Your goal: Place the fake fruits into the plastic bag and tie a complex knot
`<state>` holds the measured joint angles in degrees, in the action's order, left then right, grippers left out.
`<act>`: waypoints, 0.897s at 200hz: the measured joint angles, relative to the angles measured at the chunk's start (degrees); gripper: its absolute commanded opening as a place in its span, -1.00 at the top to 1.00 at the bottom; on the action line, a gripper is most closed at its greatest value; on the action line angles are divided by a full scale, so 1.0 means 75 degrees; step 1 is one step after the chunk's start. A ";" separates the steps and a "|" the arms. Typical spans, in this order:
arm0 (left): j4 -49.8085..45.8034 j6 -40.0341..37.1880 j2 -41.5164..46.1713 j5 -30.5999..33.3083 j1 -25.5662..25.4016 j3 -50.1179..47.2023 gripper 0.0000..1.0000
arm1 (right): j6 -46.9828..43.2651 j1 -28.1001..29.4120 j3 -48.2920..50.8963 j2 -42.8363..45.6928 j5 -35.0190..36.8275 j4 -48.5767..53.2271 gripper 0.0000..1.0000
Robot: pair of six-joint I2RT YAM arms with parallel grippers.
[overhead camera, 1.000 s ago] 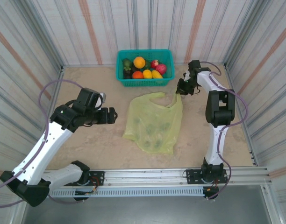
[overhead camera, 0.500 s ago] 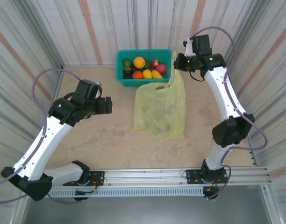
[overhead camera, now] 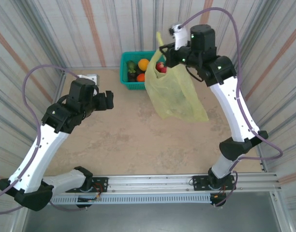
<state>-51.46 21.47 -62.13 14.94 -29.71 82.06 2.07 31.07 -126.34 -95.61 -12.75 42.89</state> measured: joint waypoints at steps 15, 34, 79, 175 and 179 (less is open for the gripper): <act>0.0239 -0.0050 0.0245 -0.0172 0.0067 -0.0210 -0.95 | -0.0664 0.0737 0.0906 0.0618 0.0119 -0.0146 1.00; 0.0662 -0.0099 0.0609 -0.0498 0.0119 -0.0656 -0.97 | -0.1253 0.1448 0.3235 0.2110 0.0289 -0.0854 1.00; 0.1781 -0.0277 0.1052 -0.1900 0.0154 -0.2098 -0.97 | -0.1632 0.1518 0.6679 0.4642 0.0119 -0.1862 1.00; 0.3212 -0.1425 0.0428 -0.3585 -0.1061 -0.2477 -0.72 | -0.1355 0.1498 0.8306 0.5598 -0.0309 -0.2433 1.00; 0.3188 -0.1431 0.0411 -0.3480 -0.1099 -0.2474 -0.72 | -0.1335 0.1498 0.8306 0.5613 -0.0294 -0.2439 1.00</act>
<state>-27.55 10.74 -59.05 -11.16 -37.95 63.51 -7.94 42.30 -64.05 -53.52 -14.96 24.60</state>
